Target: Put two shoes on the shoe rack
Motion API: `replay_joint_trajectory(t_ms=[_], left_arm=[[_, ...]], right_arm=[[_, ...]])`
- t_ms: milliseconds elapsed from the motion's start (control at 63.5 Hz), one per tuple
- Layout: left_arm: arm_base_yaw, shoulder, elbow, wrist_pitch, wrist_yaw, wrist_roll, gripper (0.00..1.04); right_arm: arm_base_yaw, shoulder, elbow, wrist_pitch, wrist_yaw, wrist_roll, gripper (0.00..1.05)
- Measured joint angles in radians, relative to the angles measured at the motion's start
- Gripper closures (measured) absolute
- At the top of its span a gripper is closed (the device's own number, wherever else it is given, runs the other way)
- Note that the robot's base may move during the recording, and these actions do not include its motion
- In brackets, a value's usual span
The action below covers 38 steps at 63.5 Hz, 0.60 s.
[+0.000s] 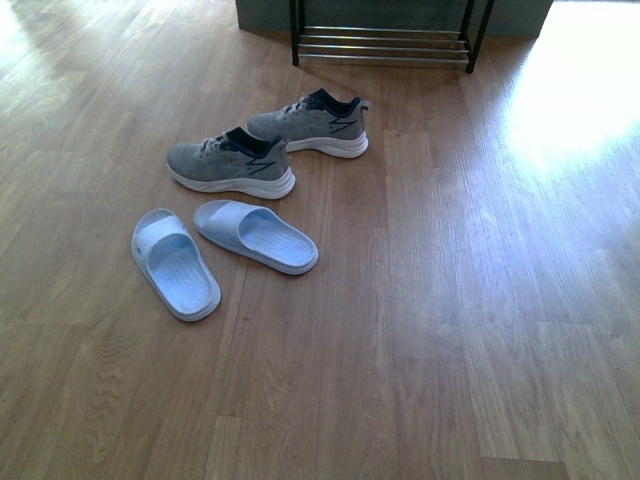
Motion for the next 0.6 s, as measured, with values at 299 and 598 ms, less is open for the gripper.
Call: replay_joint_trajectory(t_ms=[299,598], left_arm=[[0.000,0.000,0.000,0.000,0.000,0.000,0.09],[0.000,0.000,0.000,0.000,0.000,0.000,0.09]], right_arm=[[0.000,0.000,0.000,0.000,0.000,0.000,0.09],[0.000,0.000,0.000,0.000,0.000,0.000,0.09]])
